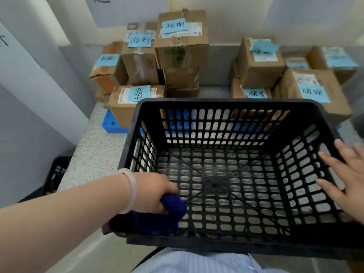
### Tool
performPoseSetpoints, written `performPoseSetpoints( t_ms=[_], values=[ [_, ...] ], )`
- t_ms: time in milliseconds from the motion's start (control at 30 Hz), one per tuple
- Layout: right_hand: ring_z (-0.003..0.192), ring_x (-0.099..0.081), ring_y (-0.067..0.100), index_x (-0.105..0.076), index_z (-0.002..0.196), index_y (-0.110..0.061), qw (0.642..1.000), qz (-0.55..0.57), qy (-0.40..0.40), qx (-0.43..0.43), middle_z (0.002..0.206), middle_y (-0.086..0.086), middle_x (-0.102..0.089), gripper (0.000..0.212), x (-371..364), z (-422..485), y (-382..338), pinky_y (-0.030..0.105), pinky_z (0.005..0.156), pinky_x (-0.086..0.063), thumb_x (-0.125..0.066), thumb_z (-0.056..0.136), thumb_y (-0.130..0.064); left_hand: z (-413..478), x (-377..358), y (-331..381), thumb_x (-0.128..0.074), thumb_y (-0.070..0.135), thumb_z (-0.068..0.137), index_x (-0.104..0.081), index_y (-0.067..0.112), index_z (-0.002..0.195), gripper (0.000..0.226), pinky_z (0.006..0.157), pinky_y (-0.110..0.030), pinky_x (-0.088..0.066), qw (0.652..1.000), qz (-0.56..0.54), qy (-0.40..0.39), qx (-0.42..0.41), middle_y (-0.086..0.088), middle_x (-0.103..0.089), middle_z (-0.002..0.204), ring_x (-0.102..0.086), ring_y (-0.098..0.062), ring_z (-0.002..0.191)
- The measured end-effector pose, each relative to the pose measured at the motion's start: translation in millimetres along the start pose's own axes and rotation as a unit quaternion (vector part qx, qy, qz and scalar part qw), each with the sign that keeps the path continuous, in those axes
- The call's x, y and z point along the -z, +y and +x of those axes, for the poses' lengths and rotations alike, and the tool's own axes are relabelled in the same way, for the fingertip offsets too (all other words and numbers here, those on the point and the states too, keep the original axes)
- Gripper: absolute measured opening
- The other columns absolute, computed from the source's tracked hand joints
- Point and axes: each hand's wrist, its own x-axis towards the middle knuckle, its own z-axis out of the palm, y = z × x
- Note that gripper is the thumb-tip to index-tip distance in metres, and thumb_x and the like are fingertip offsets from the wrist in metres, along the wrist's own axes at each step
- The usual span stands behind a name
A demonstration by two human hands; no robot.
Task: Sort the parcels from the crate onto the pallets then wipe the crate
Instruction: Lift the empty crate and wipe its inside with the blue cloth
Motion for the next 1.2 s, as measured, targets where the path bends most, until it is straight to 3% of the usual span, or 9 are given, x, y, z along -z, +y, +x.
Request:
performPoseSetpoints(
  t_ms=[100,233,333,467,567,700,900,1067,1200],
  values=[
    [0.143,-0.026,0.038,-0.047,0.141,-0.026,0.999,-0.003,0.048,-0.026,0.151,0.014,-0.039,0.06,28.0,-0.5,-45.2,0.068,0.107,-0.032,-0.041,0.09,-0.057,-7.6,15.4,-2.0,-0.072,0.036,0.088,-0.062,0.033,0.112,0.026,0.077,-0.013,-0.049,0.953,-0.275,0.127,-0.012,0.014,-0.066,0.099,-0.063,0.001,0.088],
    [0.146,-0.012,0.001,-0.028,0.145,-0.054,0.969,0.224,-0.101,0.027,0.155,-0.023,-0.021,0.073,83.0,5.1,-142.4,0.037,0.119,-0.02,-0.049,0.077,-0.072,-5.3,28.3,10.8,-0.08,0.03,0.081,-0.067,0.03,0.109,0.031,0.09,-0.029,-0.055,0.785,-0.576,0.221,-0.058,0.002,-0.075,0.102,-0.071,-0.014,0.097],
    [0.135,-0.029,-0.012,-0.021,0.136,-0.069,0.844,0.481,-0.232,0.053,0.143,-0.04,-0.025,0.094,90.9,22.5,-202.8,0.024,0.112,-0.031,-0.068,0.056,-0.082,-0.8,37.5,25.8,-0.077,0.028,0.073,-0.071,0.027,0.104,0.032,0.093,-0.041,-0.053,0.684,-0.678,0.251,-0.097,-0.005,-0.075,0.103,-0.07,-0.024,0.101],
    [0.116,-0.064,0.01,-0.04,0.138,-0.045,0.638,0.723,-0.264,-0.015,0.127,-0.013,-0.066,0.101,85.4,47.0,-249.4,0.039,0.103,-0.05,-0.091,0.052,-0.056,2.8,47.0,37.3,-0.074,0.028,0.081,-0.061,0.02,0.124,0.045,0.091,-0.042,-0.055,0.612,-0.736,0.258,-0.135,-0.008,-0.073,0.113,-0.069,-0.026,0.105],
    [0.102,-0.071,0.016,-0.054,0.129,-0.029,0.647,0.733,-0.198,-0.067,0.11,-0.004,-0.074,0.063,84.2,57.8,-272.0,0.04,0.093,-0.056,-0.085,0.074,-0.024,5.7,49.5,34.5,-0.066,0.043,0.086,-0.061,0.026,0.13,0.048,0.101,-0.045,-0.049,0.553,-0.787,0.226,-0.154,-0.008,-0.068,0.125,-0.065,-0.026,0.116],
    [0.095,-0.071,0.02,-0.06,0.118,-0.024,0.67,0.722,-0.138,-0.102,0.105,0.006,-0.073,0.042,84.1,81.9,-284.3,0.036,0.083,-0.059,-0.067,0.085,0.0,4.4,44.7,4.5,-0.043,0.035,0.104,-0.048,0.034,0.137,0.033,0.106,-0.021,-0.041,0.582,-0.742,0.293,-0.159,-0.007,-0.049,0.148,-0.048,-0.011,0.132],
    [0.096,-0.057,-0.009,-0.058,0.101,-0.044,0.792,0.609,0.026,0.003,0.105,-0.016,-0.061,0.038,105.4,133.3,-313.7,0.023,0.085,-0.048,-0.07,0.085,-0.011,-11.0,38.9,-39.1,-0.052,0.035,0.1,-0.022,0.036,0.153,0.061,0.114,-0.016,-0.015,0.828,-0.309,0.464,0.063,0.019,-0.031,0.15,-0.024,-0.002,0.143],
    [0.144,-0.024,0.025,-0.022,0.151,-0.046,0.944,0.302,0.068,0.109,0.163,0.003,0.003,0.074,87.8,176.6,-353.1,0.042,0.115,-0.03,-0.063,0.092,-0.032,7.9,16.3,-55.2,-0.045,0.046,0.1,0.01,0.025,0.156,0.082,0.113,-0.02,0.015,0.879,-0.197,0.415,0.131,0.011,0.022,0.161,0.024,-0.007,0.146],
    [0.142,-0.026,0.031,-0.029,0.148,-0.047,0.975,0.123,0.012,0.185,0.162,0.0,-0.017,0.058,58.5,197.8,-384.6,0.059,0.118,-0.015,-0.046,0.095,-0.056,13.8,10.6,-61.1,-0.035,0.058,0.092,0.008,0.021,0.156,0.086,0.104,-0.015,0.025,0.884,-0.124,0.431,0.133,0.006,0.025,0.159,0.028,-0.007,0.142]
  ],
)
